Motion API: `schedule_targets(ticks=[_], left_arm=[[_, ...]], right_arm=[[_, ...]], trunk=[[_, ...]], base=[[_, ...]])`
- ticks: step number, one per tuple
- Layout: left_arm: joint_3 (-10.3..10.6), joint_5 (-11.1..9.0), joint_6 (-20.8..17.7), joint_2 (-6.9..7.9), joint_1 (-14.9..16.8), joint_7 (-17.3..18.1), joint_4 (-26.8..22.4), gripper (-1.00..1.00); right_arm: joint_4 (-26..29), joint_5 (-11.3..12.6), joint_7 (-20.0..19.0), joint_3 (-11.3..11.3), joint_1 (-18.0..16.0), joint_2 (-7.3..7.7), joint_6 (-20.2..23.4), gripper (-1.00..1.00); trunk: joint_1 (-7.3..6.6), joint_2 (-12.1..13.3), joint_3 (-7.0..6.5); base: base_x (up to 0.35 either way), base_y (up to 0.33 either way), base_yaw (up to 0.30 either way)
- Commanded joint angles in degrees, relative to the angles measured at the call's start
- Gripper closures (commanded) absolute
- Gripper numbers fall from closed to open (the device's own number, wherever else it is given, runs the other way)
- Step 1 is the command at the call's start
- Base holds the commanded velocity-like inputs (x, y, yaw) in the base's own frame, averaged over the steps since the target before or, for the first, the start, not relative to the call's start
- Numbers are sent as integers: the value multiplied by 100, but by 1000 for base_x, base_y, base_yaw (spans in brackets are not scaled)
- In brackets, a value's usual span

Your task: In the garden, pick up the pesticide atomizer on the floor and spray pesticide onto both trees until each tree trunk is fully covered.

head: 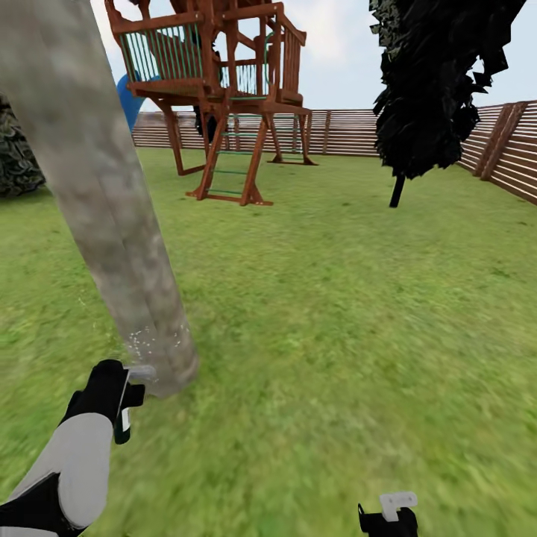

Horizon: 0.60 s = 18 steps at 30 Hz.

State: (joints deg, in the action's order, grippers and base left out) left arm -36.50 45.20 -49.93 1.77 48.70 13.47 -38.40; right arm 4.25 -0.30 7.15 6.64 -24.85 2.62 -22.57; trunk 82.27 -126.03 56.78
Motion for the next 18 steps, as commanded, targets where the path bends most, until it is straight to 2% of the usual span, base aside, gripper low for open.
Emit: schedule_targets(ticks=[1,4,7,8,18], left_arm=[[-25,57,-3,-20,3,52,-6,100],[-47,18,43,-166,-26,50,22,100],[-88,16,556,-194,-262,42,53,100],[-86,16,612,-201,-300,47,58,100],[-103,-169,643,-204,-334,68,61,100]], right_arm=[[-3,-5,41,48,-3,1,-6,-100],[0,-2,37,48,-3,1,-7,-100],[-3,-4,36,48,-3,1,-7,-100],[-3,-5,37,48,-3,1,-6,-100],[6,1,40,48,-3,1,-5,-100]], trunk=[[-1,-2,5],[-1,-2,5],[-1,-2,5],[-1,-2,5],[-1,-2,5]], base=[[1,-3,275],[36,-51,142],[141,-202,17],[176,-230,2],[93,-270,20]])
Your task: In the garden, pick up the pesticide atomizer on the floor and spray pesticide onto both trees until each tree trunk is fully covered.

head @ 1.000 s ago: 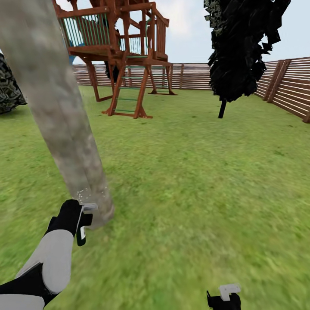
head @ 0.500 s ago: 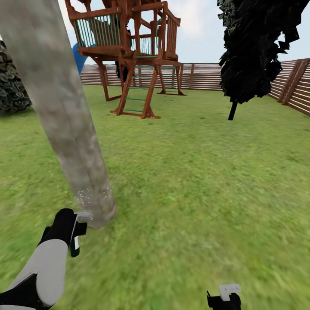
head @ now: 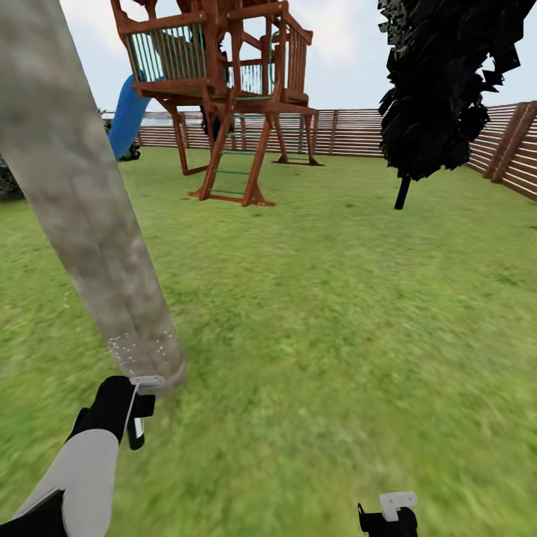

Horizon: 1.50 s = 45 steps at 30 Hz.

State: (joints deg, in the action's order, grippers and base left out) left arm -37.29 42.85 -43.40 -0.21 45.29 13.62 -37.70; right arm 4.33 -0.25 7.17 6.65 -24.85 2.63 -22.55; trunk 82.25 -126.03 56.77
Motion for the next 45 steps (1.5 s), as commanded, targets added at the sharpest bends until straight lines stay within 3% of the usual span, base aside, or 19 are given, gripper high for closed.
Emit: schedule_targets(ticks=[1,13,16,29,45], left_arm=[[-24,39,-10,-5,6,53,-9,100],[-32,30,-23,77,-8,44,-2,100],[-12,44,-22,106,-135,45,2,100],[29,-8,-33,50,-191,45,-50,100],[-58,-22,-37,39,-189,45,-79,100]], right_arm=[[-2,-2,38,47,-2,1,-5,-100],[-2,-2,38,47,-2,1,-4,-100],[-2,-2,38,47,-2,1,-4,-100],[-2,-6,38,47,-2,1,-3,-100],[-3,-10,38,47,-2,2,-3,-100]], trunk=[[1,-2,5],[1,-2,5],[1,-2,5],[1,-2,5],[1,-2,5]], base=[[149,-267,214],[140,-267,272],[171,-242,277],[230,-189,275],[12,-268,36]])
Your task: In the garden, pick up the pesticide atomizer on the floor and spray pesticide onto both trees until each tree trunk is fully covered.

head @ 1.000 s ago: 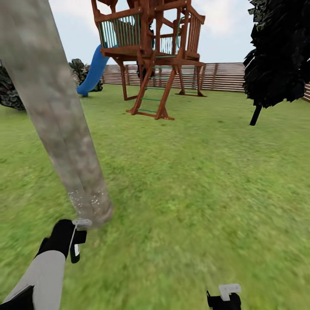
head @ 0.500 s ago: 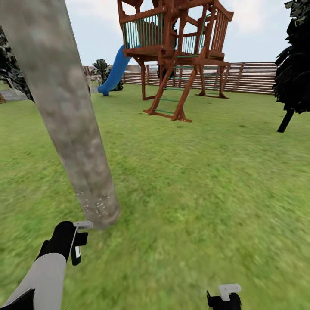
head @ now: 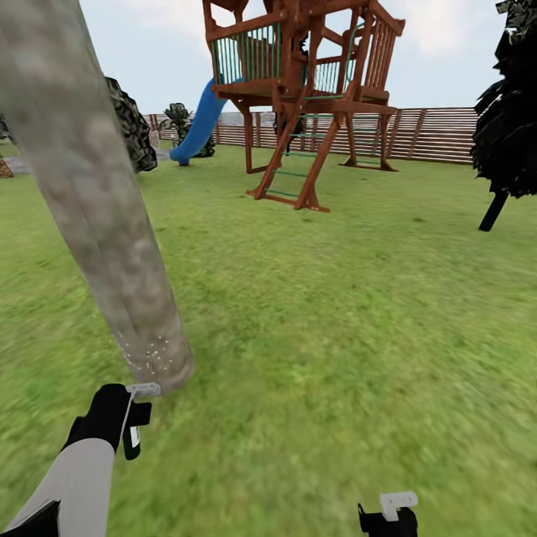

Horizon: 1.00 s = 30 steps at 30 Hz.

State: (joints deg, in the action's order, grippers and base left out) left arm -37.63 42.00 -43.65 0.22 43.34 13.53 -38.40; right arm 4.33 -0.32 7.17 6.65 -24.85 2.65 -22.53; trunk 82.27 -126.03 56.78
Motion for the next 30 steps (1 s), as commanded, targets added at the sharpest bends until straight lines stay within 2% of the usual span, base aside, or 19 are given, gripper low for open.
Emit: schedule_targets(ticks=[1,9,23,30], left_arm=[[-24,63,-12,-5,5,54,-9,100],[-25,63,-4,-28,4,54,-10,100],[-25,54,6,-31,7,54,-9,100],[-18,27,-13,-31,26,112,-170,100]], right_arm=[[-3,-4,38,47,-2,0,-6,-100],[-3,-4,38,47,-2,-1,-8,-100],[-3,-4,38,47,-2,-1,-8,-100],[-3,-4,38,47,-2,-1,-10,-100]], trunk=[[-1,-2,5],[-1,-2,5],[-1,-2,5],[-1,-2,5]], base=[[0,-271,181],[63,-267,246],[229,-203,27],[41,-161,269]])
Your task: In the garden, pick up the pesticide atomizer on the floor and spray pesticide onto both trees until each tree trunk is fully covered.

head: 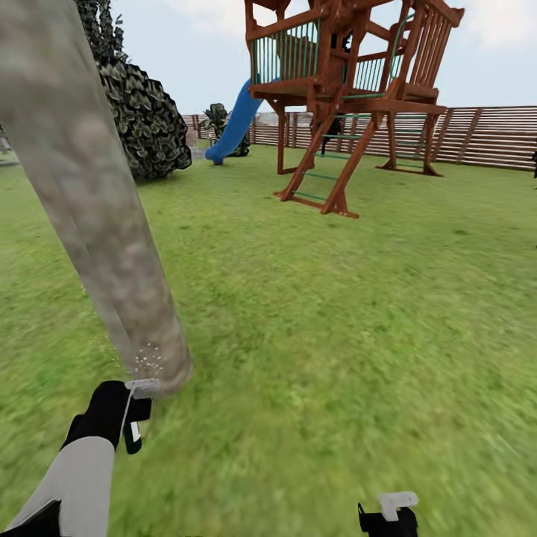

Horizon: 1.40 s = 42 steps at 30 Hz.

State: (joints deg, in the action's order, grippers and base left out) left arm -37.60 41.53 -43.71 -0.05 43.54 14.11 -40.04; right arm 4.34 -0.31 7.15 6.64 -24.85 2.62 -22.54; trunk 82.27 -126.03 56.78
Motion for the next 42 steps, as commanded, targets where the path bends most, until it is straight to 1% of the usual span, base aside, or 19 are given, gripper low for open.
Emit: schedule_targets(ticks=[1,4,5,7,8,9,11,12,13,14,15,17,20,24,28,30,35,38,42], left_arm=[[-18,-49,-14,-4,33,120,-14,100],[44,-597,-52,2,100,339,-21,100],[58,-640,-98,16,178,356,-21,100],[71,-660,-321,64,318,366,-26,100],[74,-662,-469,145,402,367,-37,100],[76,-668,-583,292,515,375,-54,100],[106,-657,-648,478,677,376,-63,100],[210,-620,-657,507,711,377,-64,100],[528,-527,-676,532,740,379,-65,100],[993,-425,-783,548,773,384,-75,100],[1264,-408,-999,553,833,387,-122,100],[1530,-403,-1336,558,985,392,-304,100],[1567,-411,-1389,559,1001,413,-343,100],[1505,-432,-1387,559,960,435,-341,100],[1504,-429,-1379,559,937,692,-327,100],[1515,-427,-1377,559,935,759,-311,100],[1502,-414,-1377,559,928,762,-283,100],[1494,-402,-1369,606,915,759,-269,100],[1475,-399,-1368,628,782,720,-255,100]], right_arm=[[-3,-4,41,48,-2,1,-6,-100],[-3,-4,41,48,-2,1,-7,-100],[-3,-4,41,48,-2,1,-6,-100],[-3,-4,41,48,-2,1,-6,-100],[-3,-4,41,48,-2,1,-6,-100],[-3,-3,41,48,-2,1,-6,-100],[-3,-4,41,48,-2,1,-6,-100],[-3,-4,41,48,-2,1,-5,-100],[-3,-4,41,48,-2,1,-5,-100],[-6,-4,41,48,-2,3,-5,-100],[-9,-4,41,48,-2,6,-5,-100],[-11,-4,41,48,-2,10,-5,-100],[-12,-4,41,44,-2,10,-5,-100],[-12,-4,41,48,-2,10,-5,-100],[-11,-4,41,48,-2,10,-5,-100],[-5,-4,41,48,-2,10,-7,-100],[-3,-4,41,48,-2,2,-5,-100],[-5,-4,41,48,-2,1,-5,-100],[-6,-4,41,48,-2,1,-7,-100]], trunk=[[-1,-2,5],[-1,-2,5],[-1,-2,5],[-1,-2,5],[-1,-2,5],[-1,-2,5],[-1,-2,5],[-1,-2,5],[-1,-2,5],[-1,-2,5],[-1,-2,5],[-1,-2,5],[-1,-2,5],[-1,-2,5],[-1,-2,5],[-1,-2,5],[-1,-2,5],[-1,-2,5],[-1,-2,5]], base=[[1,-9,277],[0,-3,277],[0,-1,278],[0,0,278],[0,0,270],[0,0,228],[0,0,132],[0,0,60],[0,0,31],[0,0,12],[0,0,6],[0,0,2],[0,0,0],[48,-78,0],[109,-248,0],[-44,-274,0],[-64,-276,0],[18,-275,84],[217,-192,258]])
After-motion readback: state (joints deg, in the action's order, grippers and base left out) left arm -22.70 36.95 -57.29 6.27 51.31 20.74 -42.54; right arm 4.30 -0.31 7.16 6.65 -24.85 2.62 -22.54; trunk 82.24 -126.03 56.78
